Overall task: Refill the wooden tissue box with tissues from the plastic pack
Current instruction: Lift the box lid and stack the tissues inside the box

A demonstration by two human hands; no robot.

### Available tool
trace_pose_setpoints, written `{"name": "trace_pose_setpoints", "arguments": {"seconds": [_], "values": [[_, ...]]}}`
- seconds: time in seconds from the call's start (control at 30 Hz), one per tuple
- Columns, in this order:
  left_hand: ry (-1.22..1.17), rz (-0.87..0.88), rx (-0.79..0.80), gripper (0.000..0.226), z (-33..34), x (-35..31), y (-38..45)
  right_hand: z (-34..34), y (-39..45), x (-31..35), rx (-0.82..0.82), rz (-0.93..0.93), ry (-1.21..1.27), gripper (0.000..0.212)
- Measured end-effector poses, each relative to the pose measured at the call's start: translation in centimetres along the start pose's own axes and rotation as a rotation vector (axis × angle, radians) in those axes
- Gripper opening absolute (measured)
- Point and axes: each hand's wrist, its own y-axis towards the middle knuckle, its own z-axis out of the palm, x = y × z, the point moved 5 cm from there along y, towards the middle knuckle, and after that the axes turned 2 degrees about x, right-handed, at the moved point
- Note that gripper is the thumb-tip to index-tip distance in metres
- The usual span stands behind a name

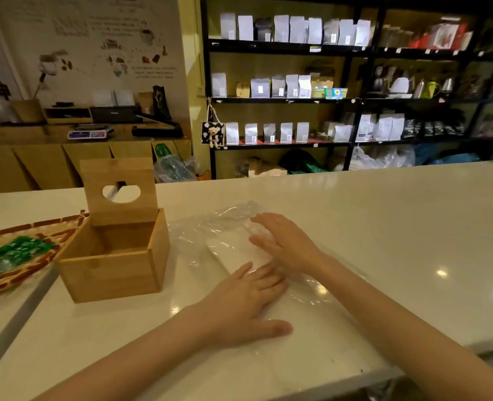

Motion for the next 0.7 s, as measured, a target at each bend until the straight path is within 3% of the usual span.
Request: {"name": "trace_pose_setpoints", "arguments": {"seconds": [0.23, 0.3, 0.37, 0.43, 0.57, 0.63, 0.7], "values": [[-0.071, 0.035, -0.038, 0.055, -0.1, 0.1, -0.2, -5.3, -7.9, 1.4, -0.203, 0.059, 0.426, 0.011], [-0.140, 0.026, -0.056, 0.050, -0.2, 0.3, -0.2, -5.9, -10.3, 1.9, -0.130, 0.062, 0.520, 0.014], [-0.189, 0.008, -0.056, 0.059, -0.2, 0.5, 0.0, -5.4, -12.3, 2.1, 0.025, 0.073, 0.567, 0.017], [-0.249, 0.002, -0.086, 0.076, -0.3, 0.7, 0.1, -4.1, -13.7, 2.1, 0.138, 0.049, 0.382, 0.019], [-0.314, 0.050, -0.136, 0.068, -1.2, 0.5, -0.2, -0.7, -14.1, 2.2, 0.099, -0.247, -0.210, 0.034], [-0.331, 0.066, -0.144, 0.065, -1.8, 0.5, -0.2, 0.2, -12.9, 2.1, 0.093, -0.234, -0.326, 0.046], [-0.391, -0.030, -0.176, 0.059, -3.0, 1.6, 0.1, 1.1, -11.2, 2.3, 0.152, -0.186, -0.297, 0.060]]}}
